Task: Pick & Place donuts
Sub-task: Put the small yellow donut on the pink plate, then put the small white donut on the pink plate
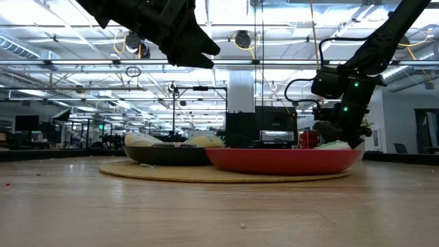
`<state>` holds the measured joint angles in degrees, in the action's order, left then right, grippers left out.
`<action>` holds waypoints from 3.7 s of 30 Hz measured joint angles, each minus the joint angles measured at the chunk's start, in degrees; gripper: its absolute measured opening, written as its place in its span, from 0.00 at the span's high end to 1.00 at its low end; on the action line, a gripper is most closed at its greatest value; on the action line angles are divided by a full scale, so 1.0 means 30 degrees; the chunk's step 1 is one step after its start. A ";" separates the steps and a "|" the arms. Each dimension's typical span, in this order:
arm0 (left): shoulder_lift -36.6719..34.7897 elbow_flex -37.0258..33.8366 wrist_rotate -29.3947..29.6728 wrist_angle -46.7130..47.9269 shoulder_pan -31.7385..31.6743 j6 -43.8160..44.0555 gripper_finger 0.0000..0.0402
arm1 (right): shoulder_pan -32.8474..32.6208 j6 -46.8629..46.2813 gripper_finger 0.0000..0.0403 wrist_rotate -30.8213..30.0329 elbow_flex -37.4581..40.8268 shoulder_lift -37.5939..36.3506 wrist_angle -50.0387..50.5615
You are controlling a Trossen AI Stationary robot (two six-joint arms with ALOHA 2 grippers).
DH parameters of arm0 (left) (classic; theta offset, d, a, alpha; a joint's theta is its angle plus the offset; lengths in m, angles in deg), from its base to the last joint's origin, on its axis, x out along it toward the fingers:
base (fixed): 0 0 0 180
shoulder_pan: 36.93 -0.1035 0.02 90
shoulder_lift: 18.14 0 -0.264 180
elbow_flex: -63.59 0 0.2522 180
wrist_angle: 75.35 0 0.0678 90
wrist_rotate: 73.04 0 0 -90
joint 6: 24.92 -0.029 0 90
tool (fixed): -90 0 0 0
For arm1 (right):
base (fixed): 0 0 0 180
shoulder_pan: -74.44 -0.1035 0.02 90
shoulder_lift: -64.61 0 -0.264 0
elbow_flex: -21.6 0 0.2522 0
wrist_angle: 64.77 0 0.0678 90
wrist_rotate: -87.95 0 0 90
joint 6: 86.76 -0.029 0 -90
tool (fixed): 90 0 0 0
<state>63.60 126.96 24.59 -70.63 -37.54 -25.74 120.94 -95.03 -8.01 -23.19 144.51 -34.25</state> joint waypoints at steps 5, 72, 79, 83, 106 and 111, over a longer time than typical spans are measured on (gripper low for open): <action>0.0000 0.0000 -0.0004 -0.0007 -0.0004 0.0015 0.05 | 0.0000 0.0000 0.48 -0.0005 0.0000 0.0000 0.0004; 0.0000 0.0015 0.0477 -0.0029 -0.0018 0.0379 0.05 | -1.5992 0.3338 0.74 0.2494 -0.6390 0.5952 -0.6495; 0.0000 0.0015 0.0477 -0.0015 -0.0018 0.0390 0.05 | -1.5992 0.3039 0.52 0.2494 -0.6390 0.5952 -0.6480; 0.0000 0.0015 0.0477 -0.0002 -0.0018 0.0459 0.05 | -1.5992 0.2978 0.44 0.2494 -0.6390 0.5952 -0.6473; 0.0000 0.0000 0.0470 0.0151 -0.0012 0.0452 0.05 | -1.4351 0.4589 0.43 0.1328 -0.6382 0.0058 -0.2024; 0.0000 0.0000 0.0470 0.0122 -0.0018 0.0452 0.05 | -1.2996 0.4652 0.44 -0.1817 -0.6382 -0.0929 0.0315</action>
<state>63.60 126.96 26.00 -70.26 -37.59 -24.39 81.95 -81.08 -13.46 -42.34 141.72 -33.30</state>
